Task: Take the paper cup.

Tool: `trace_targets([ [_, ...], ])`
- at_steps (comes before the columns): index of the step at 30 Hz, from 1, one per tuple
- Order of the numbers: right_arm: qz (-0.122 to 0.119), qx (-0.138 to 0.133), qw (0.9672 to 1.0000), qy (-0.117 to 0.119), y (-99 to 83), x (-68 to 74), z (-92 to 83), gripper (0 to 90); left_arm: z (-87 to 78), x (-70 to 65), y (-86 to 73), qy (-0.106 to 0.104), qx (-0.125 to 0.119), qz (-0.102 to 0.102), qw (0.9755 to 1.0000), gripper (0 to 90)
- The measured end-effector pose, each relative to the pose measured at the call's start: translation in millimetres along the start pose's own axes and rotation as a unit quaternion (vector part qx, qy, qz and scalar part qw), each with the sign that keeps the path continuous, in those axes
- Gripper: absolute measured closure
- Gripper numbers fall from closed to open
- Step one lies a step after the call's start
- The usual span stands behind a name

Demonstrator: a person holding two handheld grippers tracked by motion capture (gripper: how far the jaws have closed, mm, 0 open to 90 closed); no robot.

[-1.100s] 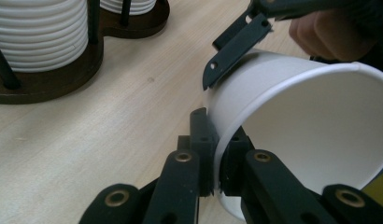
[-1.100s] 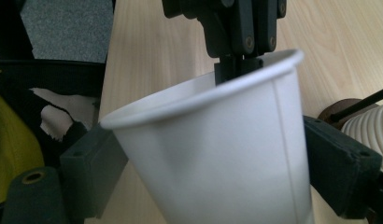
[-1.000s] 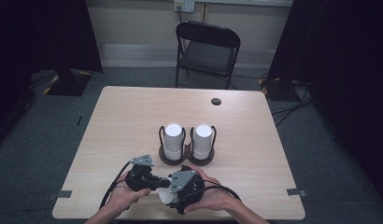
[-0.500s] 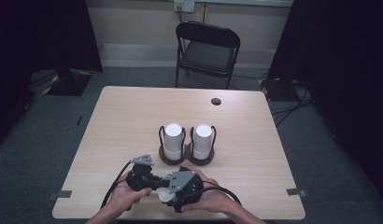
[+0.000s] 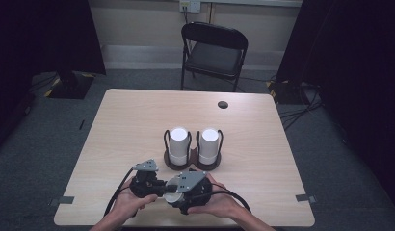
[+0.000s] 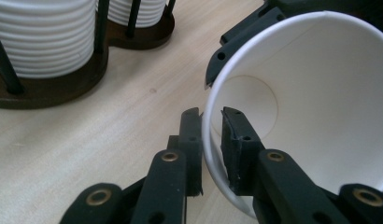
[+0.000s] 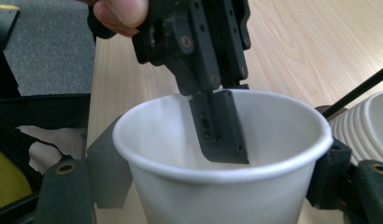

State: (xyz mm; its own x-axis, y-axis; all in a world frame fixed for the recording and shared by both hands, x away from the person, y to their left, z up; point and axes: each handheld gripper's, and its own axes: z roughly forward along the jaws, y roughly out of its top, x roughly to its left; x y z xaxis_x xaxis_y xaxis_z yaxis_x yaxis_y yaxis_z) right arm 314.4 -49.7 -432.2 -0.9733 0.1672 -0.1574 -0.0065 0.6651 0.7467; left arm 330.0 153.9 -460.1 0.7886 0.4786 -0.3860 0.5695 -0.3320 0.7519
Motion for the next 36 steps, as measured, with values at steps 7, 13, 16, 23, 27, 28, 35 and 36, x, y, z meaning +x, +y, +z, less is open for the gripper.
trace_targets([
  [7,0.023,-0.007,0.9997,-0.011,-1.8,-5.9,-0.5,26.0,-3.1,0.5,-0.1,0.012,-0.021,0.006,0.9997,72.0],
  [13,0.033,-0.007,0.9993,-0.018,-4.8,-10.2,-1.1,26.0,-8.3,6.1,-0.6,0.023,-0.038,0.006,0.9990,62.0],
  [16,0.042,-0.007,0.9989,-0.019,-7.3,-11.2,-1.6,26.0,-9.6,6.5,-1.0,0.029,-0.043,0.005,0.9986,59.7],
  [23,0.050,-0.008,0.9981,-0.033,-12.1,-14.3,-7.1,26.1,-11.6,4.9,0.4,0.052,-0.063,0.022,0.9964,47.4],
  [27,0.058,-0.006,0.9976,-0.038,-16.4,-16.3,-10.5,26.2,-12.0,4.0,0.3,0.065,-0.073,0.029,0.9948,41.4],
  [28,0.059,-0.006,0.9975,-0.039,-17.0,-16.8,-11.2,26.2,-12.2,4.2,0.3,0.066,-0.075,0.028,0.9946,40.8],
  [35,0.065,-0.009,0.9968,-0.047,-19.4,-18.3,-16.1,26.2,-14.4,5.6,0.2,0.095,-0.085,0.034,0.9913,32.3],
  [36,0.068,-0.011,0.9965,-0.047,-19.9,-18.7,-17.5,26.3,-14.6,6.7,0.1,0.098,-0.082,0.035,0.9912,31.5],
])
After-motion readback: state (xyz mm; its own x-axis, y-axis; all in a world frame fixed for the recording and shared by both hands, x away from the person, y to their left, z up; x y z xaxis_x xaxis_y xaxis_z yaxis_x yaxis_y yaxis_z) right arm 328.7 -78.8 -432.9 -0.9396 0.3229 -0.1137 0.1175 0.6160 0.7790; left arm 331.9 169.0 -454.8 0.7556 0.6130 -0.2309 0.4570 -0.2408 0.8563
